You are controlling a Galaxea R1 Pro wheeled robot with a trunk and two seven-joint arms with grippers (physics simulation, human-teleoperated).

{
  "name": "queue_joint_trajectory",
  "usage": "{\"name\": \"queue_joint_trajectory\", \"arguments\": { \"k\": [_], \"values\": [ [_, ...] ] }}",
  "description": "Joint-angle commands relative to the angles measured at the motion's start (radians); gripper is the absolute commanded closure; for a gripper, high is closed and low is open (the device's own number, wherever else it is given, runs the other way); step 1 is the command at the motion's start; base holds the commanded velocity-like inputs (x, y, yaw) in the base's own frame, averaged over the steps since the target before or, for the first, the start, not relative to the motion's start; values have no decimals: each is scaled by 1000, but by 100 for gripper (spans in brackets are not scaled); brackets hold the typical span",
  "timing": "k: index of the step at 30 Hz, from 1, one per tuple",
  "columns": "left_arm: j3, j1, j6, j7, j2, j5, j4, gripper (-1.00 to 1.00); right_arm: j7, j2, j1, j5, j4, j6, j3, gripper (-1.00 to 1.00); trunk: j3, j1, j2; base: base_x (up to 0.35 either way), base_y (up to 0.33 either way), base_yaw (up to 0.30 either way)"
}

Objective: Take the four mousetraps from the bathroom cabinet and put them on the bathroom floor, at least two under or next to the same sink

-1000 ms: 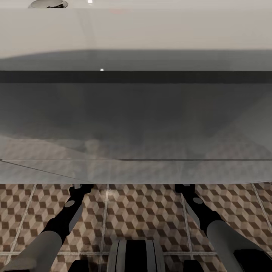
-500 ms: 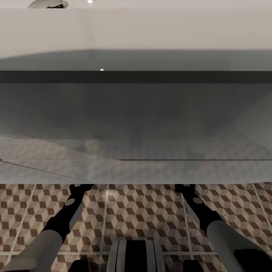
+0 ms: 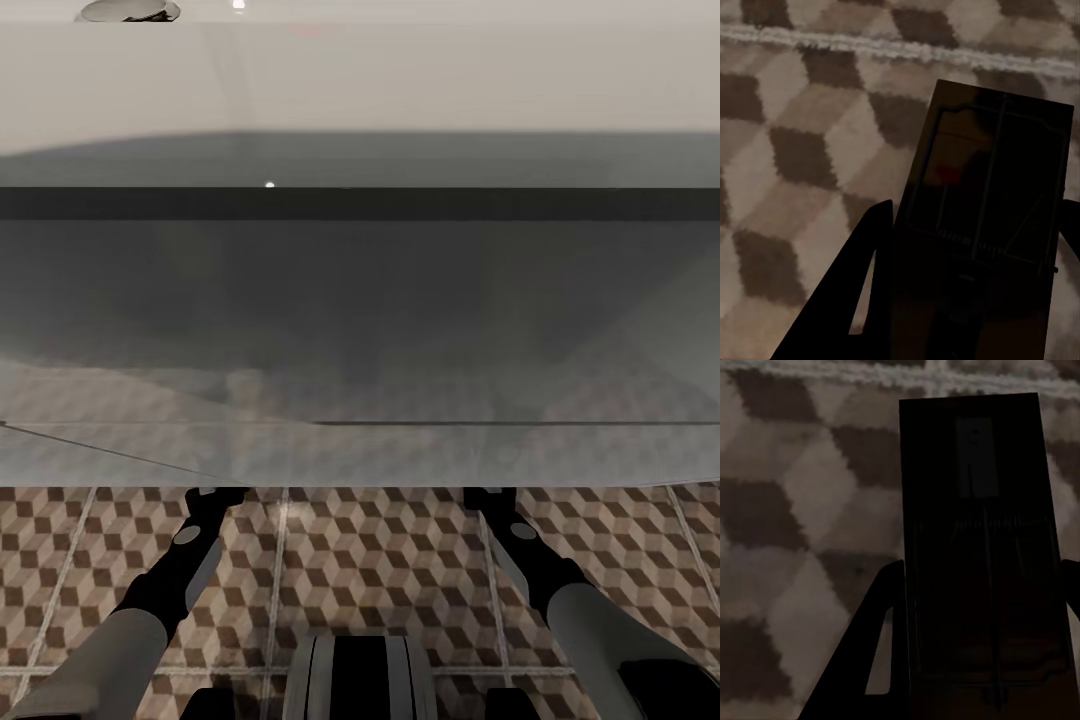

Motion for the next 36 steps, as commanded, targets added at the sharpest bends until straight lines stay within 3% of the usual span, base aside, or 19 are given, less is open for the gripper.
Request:
{"name": "queue_joint_trajectory", "arguments": {
  "k": [1,36],
  "values": [
    [-2,0,-4,1,0,8,1,100,0,-1,-1,-4,1,-3,6,100,0,0,0,0,0,0],
    [0,0,-3,3,-4,6,9,100,0,-1,-1,-14,4,-5,4,100,0,0,0,0,0,0]
  ]
}}
